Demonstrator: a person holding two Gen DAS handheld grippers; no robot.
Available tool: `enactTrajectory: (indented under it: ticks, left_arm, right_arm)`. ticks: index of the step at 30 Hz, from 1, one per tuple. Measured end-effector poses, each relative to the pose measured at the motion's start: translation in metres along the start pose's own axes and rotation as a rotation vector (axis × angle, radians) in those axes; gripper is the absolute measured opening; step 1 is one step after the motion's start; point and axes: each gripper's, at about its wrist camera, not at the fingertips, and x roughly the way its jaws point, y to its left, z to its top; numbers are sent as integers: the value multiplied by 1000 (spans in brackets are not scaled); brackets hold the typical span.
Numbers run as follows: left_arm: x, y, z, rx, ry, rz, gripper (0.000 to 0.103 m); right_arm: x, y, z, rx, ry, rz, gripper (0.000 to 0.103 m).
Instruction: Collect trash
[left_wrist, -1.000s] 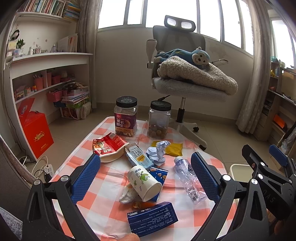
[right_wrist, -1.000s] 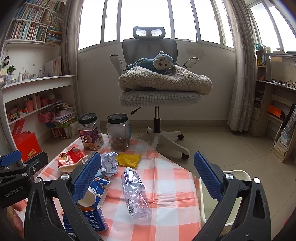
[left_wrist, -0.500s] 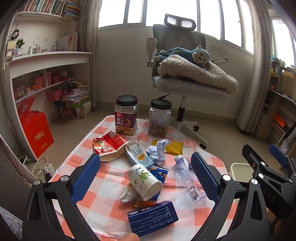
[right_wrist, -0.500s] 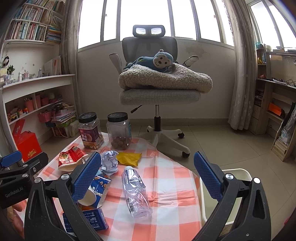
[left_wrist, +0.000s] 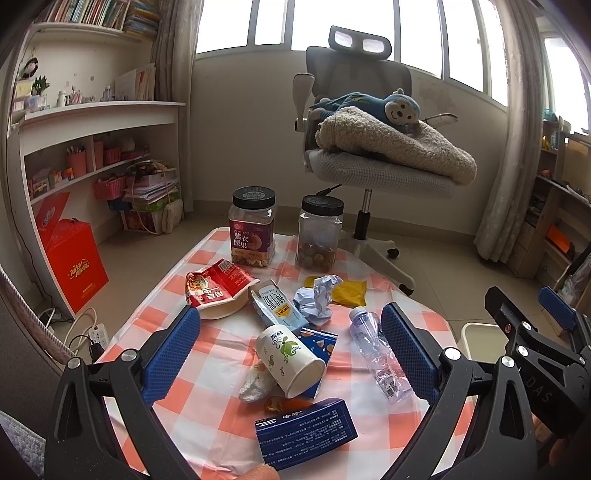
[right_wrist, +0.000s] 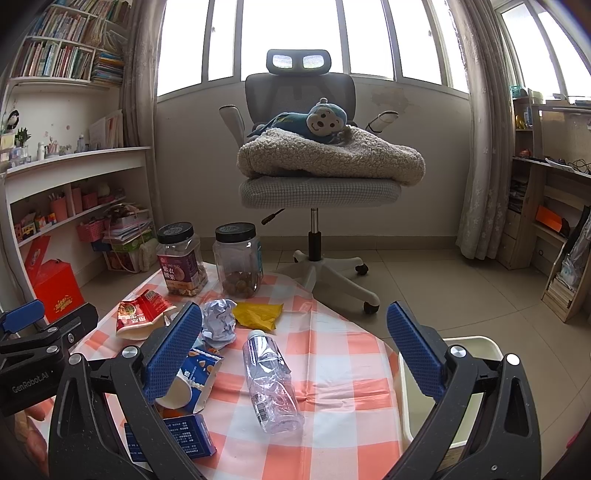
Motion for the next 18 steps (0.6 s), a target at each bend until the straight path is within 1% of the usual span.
enactTrajectory:
  ticks: [2, 5, 7, 9, 10, 11, 12, 13, 15, 16, 18]
  left_arm:
    - [0, 1, 2, 3, -1, 1, 95]
    - [2, 5, -6, 1, 5, 6, 95]
    - [8, 10, -13, 45, 14, 41, 95]
    - [9, 11, -15, 99, 32, 94, 95]
    - [10, 15, -19, 100, 55, 117, 95]
    - [9, 18, -19, 138, 81, 160, 95]
    - [9, 22, -19, 137, 113, 183, 95]
    - [10, 28, -21, 116, 145, 195, 95]
    - [10, 43, -24, 59, 224, 209, 95]
    - [13, 52, -29, 4, 287, 197, 95]
    - [16, 71, -39, -80, 416, 198, 95]
  right_arm:
    - [-1, 2, 0, -1, 0, 0, 96]
    - [0, -2, 1, 5, 0, 2, 96]
    - [1, -1, 1, 4, 11, 7, 96]
    - [3, -2, -1, 4, 15, 3, 96]
    - [5, -1, -2, 5, 23, 4, 96]
    - [6, -1, -5, 5, 35, 7, 96]
    - [8, 1, -8, 6, 49, 10, 96]
    - [9, 2, -11, 3, 79, 16, 96]
    - [14, 4, -15, -7, 172, 29, 96]
    - [17, 5, -16, -12, 224, 35, 96]
    - [22, 9, -17, -26, 315, 49, 96]
